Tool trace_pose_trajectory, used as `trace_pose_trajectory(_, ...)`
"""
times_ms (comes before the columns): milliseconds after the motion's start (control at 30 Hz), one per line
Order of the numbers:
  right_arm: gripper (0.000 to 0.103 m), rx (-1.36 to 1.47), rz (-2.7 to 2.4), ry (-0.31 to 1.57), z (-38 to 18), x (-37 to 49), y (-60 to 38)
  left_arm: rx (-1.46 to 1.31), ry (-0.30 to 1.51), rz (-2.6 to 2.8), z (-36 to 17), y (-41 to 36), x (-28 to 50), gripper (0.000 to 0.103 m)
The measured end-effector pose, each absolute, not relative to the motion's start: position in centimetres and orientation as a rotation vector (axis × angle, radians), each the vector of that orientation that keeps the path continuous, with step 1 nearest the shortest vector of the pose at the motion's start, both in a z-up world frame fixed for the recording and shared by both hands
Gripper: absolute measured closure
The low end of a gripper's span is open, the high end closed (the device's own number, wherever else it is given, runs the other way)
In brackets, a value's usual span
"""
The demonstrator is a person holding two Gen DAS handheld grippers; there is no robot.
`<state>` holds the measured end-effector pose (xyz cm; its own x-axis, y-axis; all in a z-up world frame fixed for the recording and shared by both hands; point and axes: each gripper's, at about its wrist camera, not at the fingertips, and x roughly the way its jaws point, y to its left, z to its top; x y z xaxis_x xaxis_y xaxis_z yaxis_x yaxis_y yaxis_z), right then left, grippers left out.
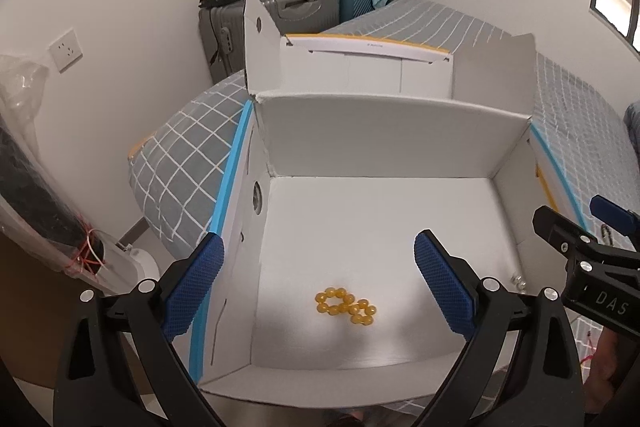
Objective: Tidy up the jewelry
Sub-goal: 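Move both tools back over the bed toward the pink and red bracelets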
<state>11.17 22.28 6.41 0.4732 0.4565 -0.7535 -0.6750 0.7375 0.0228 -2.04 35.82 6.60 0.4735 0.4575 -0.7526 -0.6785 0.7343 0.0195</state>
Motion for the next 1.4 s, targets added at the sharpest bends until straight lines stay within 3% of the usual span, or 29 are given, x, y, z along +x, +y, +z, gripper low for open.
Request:
trace_pose_trajectory(700,0.008,-0.227,0.470,0.738,9.9,14.6,5.5,-0.219,0.691,0.529,10.5,22.8,2.6,0.006)
trace_pose_trajectory(1400,0.008,-0.084,0.120,0.830,3.9,23.5,-16.5,-0.115,0.780,0.178,4.2,5.1,16.0,0.006)
